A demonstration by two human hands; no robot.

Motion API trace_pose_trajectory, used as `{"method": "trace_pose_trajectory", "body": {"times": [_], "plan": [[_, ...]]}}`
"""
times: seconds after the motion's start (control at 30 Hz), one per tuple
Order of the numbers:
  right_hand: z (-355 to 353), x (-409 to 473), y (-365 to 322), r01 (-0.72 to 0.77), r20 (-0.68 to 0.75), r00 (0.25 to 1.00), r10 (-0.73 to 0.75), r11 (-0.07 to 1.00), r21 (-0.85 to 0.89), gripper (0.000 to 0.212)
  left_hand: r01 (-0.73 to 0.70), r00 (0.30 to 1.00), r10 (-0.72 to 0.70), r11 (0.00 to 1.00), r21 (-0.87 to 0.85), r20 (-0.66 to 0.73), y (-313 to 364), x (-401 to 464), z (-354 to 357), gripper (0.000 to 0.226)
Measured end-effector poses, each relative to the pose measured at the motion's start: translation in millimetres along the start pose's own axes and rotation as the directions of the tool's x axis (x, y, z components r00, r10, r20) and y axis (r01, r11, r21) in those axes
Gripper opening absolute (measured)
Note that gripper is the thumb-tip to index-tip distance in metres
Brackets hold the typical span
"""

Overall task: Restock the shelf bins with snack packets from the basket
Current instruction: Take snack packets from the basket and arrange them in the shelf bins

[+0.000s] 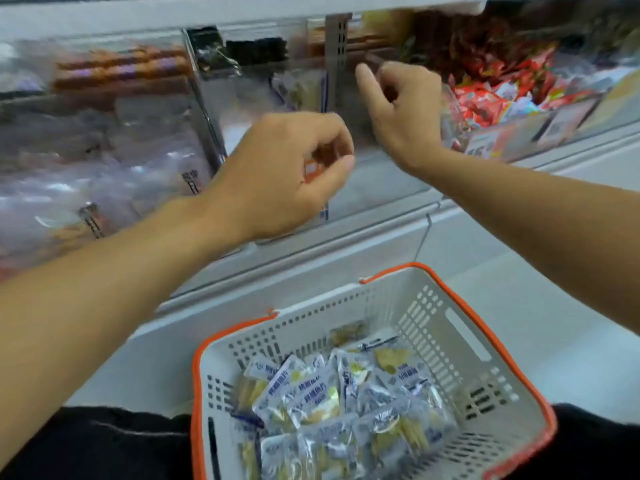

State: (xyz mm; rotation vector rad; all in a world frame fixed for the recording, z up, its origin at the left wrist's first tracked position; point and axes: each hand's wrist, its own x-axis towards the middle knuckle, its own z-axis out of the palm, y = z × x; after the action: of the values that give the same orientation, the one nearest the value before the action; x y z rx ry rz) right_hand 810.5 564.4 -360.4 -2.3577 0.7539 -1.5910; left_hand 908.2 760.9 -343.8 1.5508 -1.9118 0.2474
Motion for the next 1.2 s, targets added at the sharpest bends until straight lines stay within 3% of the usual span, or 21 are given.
{"method": "trace_pose_trajectory", "body": {"times": [0.07,0.1,0.13,0.17,0.2,0.23,0.27,0.3,0.33,0.37,0.43,0.53,0.63,0.77,0.87,0.93,1.0,1.1,1.2], "plan": [[-23.8,-69.9,7.2,0.07,0.084,0.994,-0.076,0.995,0.078,0.052,0.003,0.947,0.009,0.999,-0.038,0.322,13.6,-24.0,31.9,0.02],[-30.4,-108.8,17.3,0.057,0.228,0.971,-0.071,0.996,0.067,0.053,0.025,0.858,-0.012,1.0,-0.019,0.514,14.8,-37.8,48.3,0.021],[-35.0,-147.8,29.4,0.008,0.434,0.901,-0.013,1.0,0.015,0.053,0.046,0.734,-0.044,0.999,0.016,0.677,14.5,-51.6,61.9,0.022],[-36.4,-184.0,44.8,-0.023,0.656,0.751,0.068,0.997,-0.077,0.05,0.061,0.604,-0.079,0.997,0.052,0.793,13.1,-64.0,72.1,0.026],[-38.1,-218.6,57.5,-0.035,0.84,0.504,0.201,0.976,-0.213,0.039,0.065,0.492,-0.102,0.995,0.081,0.865,12.6,-73.5,78.9,0.031],[-40.3,-250.4,67.2,-0.032,0.922,0.208,0.327,0.944,-0.328,0.025,0.057,0.402,-0.118,0.993,0.104,0.908,13.2,-80.2,83.3,0.034],[-42.5,-282.4,75.2,-0.036,0.911,-0.03,0.412,0.91,-0.412,0.039,0.043,0.324,-0.133,0.991,0.126,0.937,15.1,-84.1,86.1,0.037],[-44.0,-308.6,81.1,-0.023,0.881,-0.166,0.444,0.891,-0.453,0.053,0.028,0.25,-0.154,0.988,0.152,0.956,16.1,-84.9,87.2,0.038],[-46.0,-333.2,84.9,-0.013,0.872,-0.217,0.44,0.891,-0.453,0.052,0.018,0.185,-0.179,0.984,0.179,0.966,17.1,-84.9,89.4,0.04],[-47.2,-355.1,87.6,-0.002,0.877,-0.224,0.425,0.9,-0.436,0.044,0.011,0.142,-0.206,0.978,0.206,0.968,17.7,-83.9,91.1,0.042],[-47.3,-382.7,89.1,0.091,0.884,-0.221,0.411,0.911,-0.401,0.034,-0.009,0.124,-0.251,0.967,0.254,0.96,16.1,-81.2,93.4,0.045],[-44.0,-392.0,94.0,0.147,0.893,-0.145,0.425,0.902,-0.405,0.048,-0.039,0.144,-0.279,0.957,0.288,0.949,13.5,-80.3,94.7,0.046],[-40.1,-393.2,90.9,0.295,0.866,-0.132,0.483,0.853,-0.431,0.058,-0.042,0.115,-0.291,0.954,0.298,0.95,12.1,-78.7,93.8,0.046],[-31.3,-392.4,80.6,0.585,0.897,0.062,0.438,0.712,-0.388,0.065,-0.046,0.107,-0.301,0.951,0.307,0.948,11.3,-75.6,93.2,0.047],[-26.0,-380.0,81.7,0.664,0.88,0.151,0.451,0.613,-0.428,0.064,-0.04,0.114,-0.296,0.952,0.303,0.948,12.5,-73.2,93.6,0.047],[-25.8,-369.5,88.3,0.634,0.866,0.185,0.464,0.617,-0.466,0.06,-0.037,0.127,-0.29,0.954,0.296,0.949,13.1,-71.7,92.8,0.047],[-25.0,-359.1,96.8,0.539,0.891,0.19,0.412,0.715,-0.445,0.041,-0.034,0.13,-0.292,0.954,0.299,0.947,12.3,-71.0,91.9,0.047],[-26.7,-320.0,96.2,0.156,0.902,0.235,0.362,0.902,-0.403,0.016,-0.024,0.168,-0.307,0.949,0.315,0.937,10.3,-70.1,88.8,0.05],[-44.4,-243.4,79.4,-0.176,0.933,0.265,0.242,0.964,-0.199,0.018,0.132,0.296,-0.335,0.942,0.309,0.895,5.9,-68.1,85.6,0.063]]}}
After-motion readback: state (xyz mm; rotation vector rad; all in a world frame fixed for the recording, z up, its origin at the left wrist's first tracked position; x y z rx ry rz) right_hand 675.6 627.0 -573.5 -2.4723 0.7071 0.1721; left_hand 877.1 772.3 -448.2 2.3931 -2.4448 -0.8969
